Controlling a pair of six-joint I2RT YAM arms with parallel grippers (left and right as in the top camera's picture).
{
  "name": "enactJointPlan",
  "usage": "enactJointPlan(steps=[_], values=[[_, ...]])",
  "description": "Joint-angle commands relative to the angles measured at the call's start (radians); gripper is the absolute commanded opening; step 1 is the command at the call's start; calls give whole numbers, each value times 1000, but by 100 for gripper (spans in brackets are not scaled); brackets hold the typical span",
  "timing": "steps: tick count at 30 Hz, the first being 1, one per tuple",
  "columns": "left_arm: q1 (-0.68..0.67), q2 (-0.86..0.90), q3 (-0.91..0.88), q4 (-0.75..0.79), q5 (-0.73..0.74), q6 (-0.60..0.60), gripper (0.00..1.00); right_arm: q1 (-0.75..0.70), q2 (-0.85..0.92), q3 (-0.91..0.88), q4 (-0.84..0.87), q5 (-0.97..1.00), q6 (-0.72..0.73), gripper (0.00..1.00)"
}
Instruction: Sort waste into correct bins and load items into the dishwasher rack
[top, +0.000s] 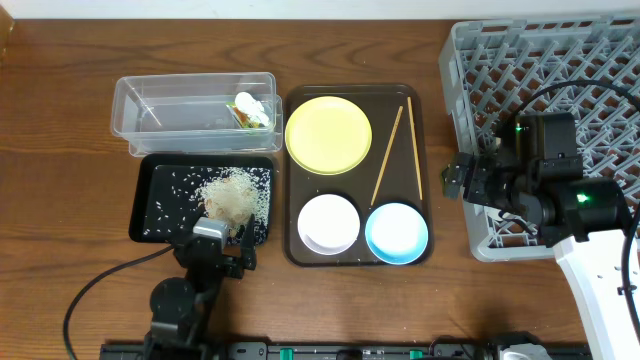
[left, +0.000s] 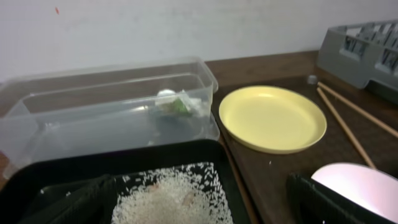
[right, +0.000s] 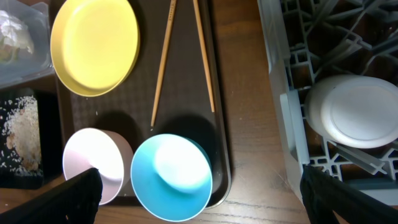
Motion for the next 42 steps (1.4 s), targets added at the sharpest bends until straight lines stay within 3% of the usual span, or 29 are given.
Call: enactJointPlan(steps=[1, 5, 27, 31, 35, 36, 37, 42], values=[[5, -10, -48, 49, -8, 6, 89, 12, 0, 16, 0, 3, 10, 99], [5, -10, -80, 107, -8, 5, 89, 12, 0, 16, 0, 3, 10, 99], [5, -7, -80, 107, -8, 5, 89, 12, 0, 16, 0, -2, 14, 99], [5, -7, -80, 107, -8, 5, 89, 12, 0, 16, 76, -6, 14, 99], [5, -7, -80, 107, -8, 5, 89, 16, 6, 12, 152, -190, 14, 99], [5, -7, -80, 107, -8, 5, 89, 23, 12, 11, 171, -212, 14, 86], [5, -7, -80, 107, -8, 6, 89, 35, 21, 11, 192, -226, 23, 81], [5, -7, -80, 107, -8, 5, 89, 211, 123, 11, 290, -94, 17, 88]])
